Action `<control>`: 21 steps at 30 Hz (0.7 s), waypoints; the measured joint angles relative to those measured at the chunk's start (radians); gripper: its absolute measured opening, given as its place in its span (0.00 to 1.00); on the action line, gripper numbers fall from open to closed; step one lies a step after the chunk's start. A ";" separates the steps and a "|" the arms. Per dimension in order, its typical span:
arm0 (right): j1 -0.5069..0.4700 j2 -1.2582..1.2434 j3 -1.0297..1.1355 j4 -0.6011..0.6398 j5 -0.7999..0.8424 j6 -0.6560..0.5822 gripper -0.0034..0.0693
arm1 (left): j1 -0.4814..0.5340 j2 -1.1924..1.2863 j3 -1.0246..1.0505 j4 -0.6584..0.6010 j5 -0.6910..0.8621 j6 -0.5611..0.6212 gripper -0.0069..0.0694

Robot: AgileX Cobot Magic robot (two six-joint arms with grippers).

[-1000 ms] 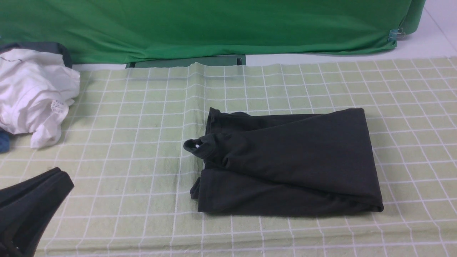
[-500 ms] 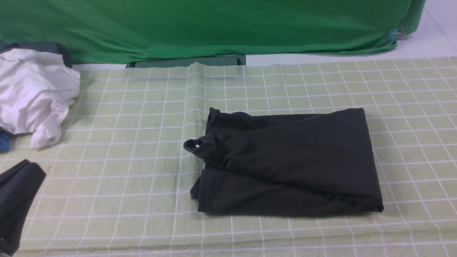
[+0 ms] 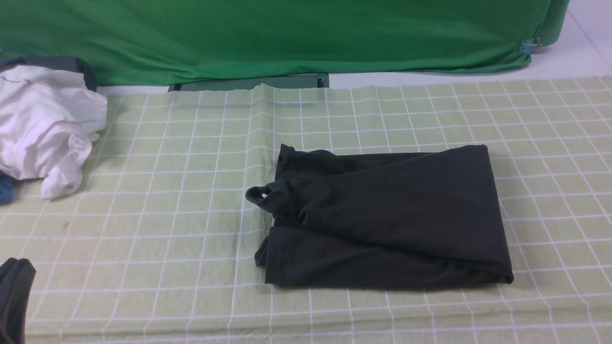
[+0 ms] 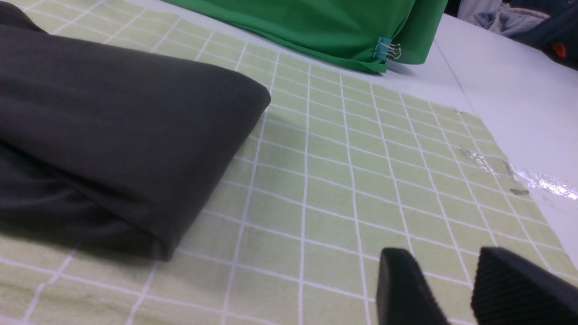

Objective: Fold a long-sleeved shirt over a green coffee tablecloth.

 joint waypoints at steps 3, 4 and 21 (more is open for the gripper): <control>0.000 0.000 0.000 0.000 0.000 0.000 0.38 | 0.000 0.000 0.005 -0.006 -0.001 -0.011 0.11; 0.000 0.000 0.000 0.000 0.000 0.000 0.38 | 0.000 0.000 0.005 -0.006 -0.003 -0.023 0.11; 0.000 0.000 0.000 0.001 -0.001 0.000 0.38 | 0.049 0.000 0.005 -0.006 0.110 -0.054 0.11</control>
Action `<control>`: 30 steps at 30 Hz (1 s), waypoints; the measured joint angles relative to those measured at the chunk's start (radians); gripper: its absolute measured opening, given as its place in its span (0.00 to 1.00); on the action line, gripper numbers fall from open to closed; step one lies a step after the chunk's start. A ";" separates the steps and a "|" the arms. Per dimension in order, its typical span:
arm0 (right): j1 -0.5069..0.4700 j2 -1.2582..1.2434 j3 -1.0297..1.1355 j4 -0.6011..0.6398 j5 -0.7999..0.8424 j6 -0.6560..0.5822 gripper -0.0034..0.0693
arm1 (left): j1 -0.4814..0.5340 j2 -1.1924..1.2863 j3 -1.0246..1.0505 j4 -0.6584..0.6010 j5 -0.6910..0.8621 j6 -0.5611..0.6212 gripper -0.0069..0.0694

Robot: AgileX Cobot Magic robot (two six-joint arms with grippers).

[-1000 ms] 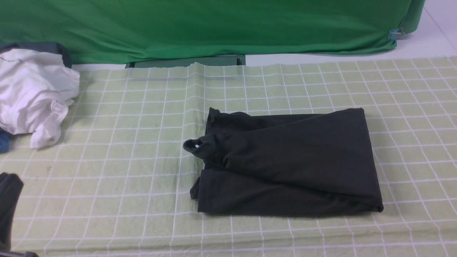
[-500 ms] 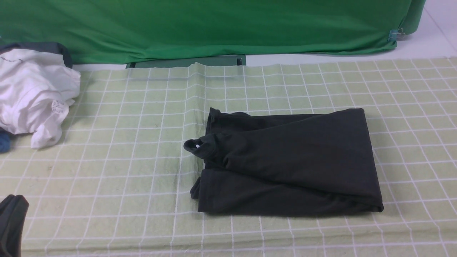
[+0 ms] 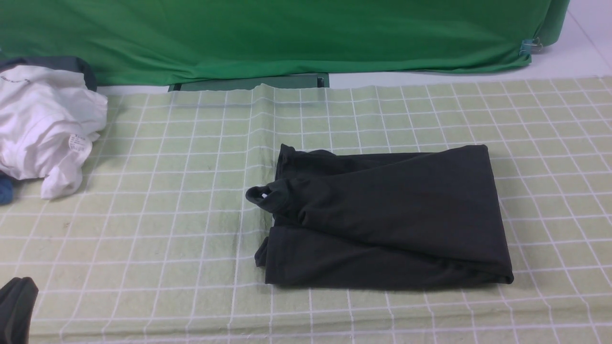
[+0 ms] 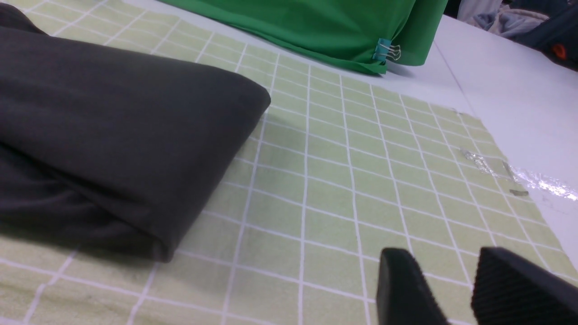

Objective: Fold a long-sleeved shirt over a green coffee tablecloth.

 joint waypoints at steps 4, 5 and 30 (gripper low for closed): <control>0.000 0.000 0.000 0.000 0.000 0.000 0.38 | -0.012 0.000 0.000 0.000 0.006 0.000 0.11; 0.000 0.000 0.000 0.000 0.000 0.000 0.38 | -0.012 0.000 0.000 0.000 0.006 0.000 0.11; 0.000 0.000 0.000 0.000 0.000 0.000 0.38 | -0.032 0.000 0.000 0.000 0.016 0.000 0.11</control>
